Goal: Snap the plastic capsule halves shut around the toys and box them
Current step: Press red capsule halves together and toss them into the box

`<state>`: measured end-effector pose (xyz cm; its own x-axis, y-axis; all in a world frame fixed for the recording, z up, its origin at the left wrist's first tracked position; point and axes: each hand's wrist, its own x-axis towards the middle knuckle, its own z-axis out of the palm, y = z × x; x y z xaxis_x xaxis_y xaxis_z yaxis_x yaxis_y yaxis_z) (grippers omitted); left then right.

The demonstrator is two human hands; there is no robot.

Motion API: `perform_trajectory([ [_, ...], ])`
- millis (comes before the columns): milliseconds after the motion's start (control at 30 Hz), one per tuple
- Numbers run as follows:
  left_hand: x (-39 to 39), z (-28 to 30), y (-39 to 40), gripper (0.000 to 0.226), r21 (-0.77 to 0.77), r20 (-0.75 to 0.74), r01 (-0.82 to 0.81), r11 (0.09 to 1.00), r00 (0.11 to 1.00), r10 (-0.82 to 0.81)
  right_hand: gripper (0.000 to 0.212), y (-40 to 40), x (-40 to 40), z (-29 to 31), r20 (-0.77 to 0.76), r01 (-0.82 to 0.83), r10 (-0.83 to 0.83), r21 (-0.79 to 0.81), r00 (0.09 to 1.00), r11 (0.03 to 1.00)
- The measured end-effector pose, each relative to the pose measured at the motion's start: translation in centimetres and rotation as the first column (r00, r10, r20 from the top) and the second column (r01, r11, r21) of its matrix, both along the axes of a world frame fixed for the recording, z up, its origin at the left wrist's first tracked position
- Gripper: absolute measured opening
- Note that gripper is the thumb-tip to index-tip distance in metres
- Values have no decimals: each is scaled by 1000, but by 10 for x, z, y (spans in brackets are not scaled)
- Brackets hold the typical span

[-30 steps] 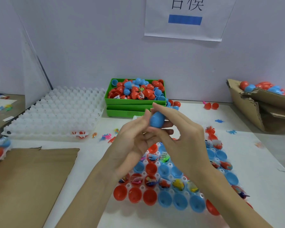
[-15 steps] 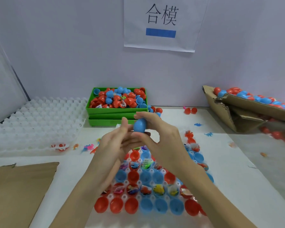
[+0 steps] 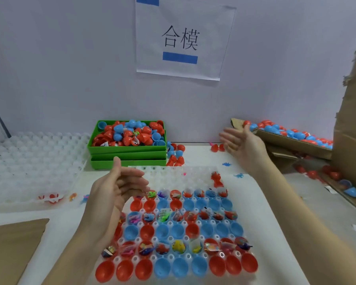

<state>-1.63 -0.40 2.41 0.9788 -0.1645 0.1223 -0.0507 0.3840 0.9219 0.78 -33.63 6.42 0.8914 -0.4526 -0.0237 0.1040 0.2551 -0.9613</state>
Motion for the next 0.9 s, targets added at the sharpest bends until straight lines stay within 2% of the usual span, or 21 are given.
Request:
perform_trajectory([
  [33,0,0,0,56,-1,2,1,1000,1000,-1,49,1,-5,-11,-29,52,-57,-144,998,988],
  [100,-1,1,1,55,-5,4,5,1000,1000,-5,30,2,-17,-30,-30,119,-147,-438,989,891],
  [200,-2,3,1,54,-3,10,7,1000,1000,-7,14,9,-31,-53,-12,122,-208,-775,978,620],
  [267,-2,3,1,54,14,15,9,1000,1000,-9,12,14,-37,-60,-39,72,-225,-882,973,465],
  [367,-2,3,2,53,40,23,16,999,1000,-17,15,16,-45,-57,-107,-37,-199,-944,974,329],
  [500,-2,4,3,52,40,24,15,999,1000,-16,25,14,-57,-48,-310,-282,-128,-938,942,202],
  [600,-2,4,3,52,44,23,19,999,1000,-20,27,14,-60,-48,-392,-377,-140,-918,909,121],
  [733,-2,5,3,53,47,17,31,998,999,-32,27,11,-59,-49,-409,-397,-146,-912,901,108],
  [900,-1,1,3,52,82,-1,38,996,999,-38,17,7,-61,-48,-352,-333,-110,-929,929,161],
])
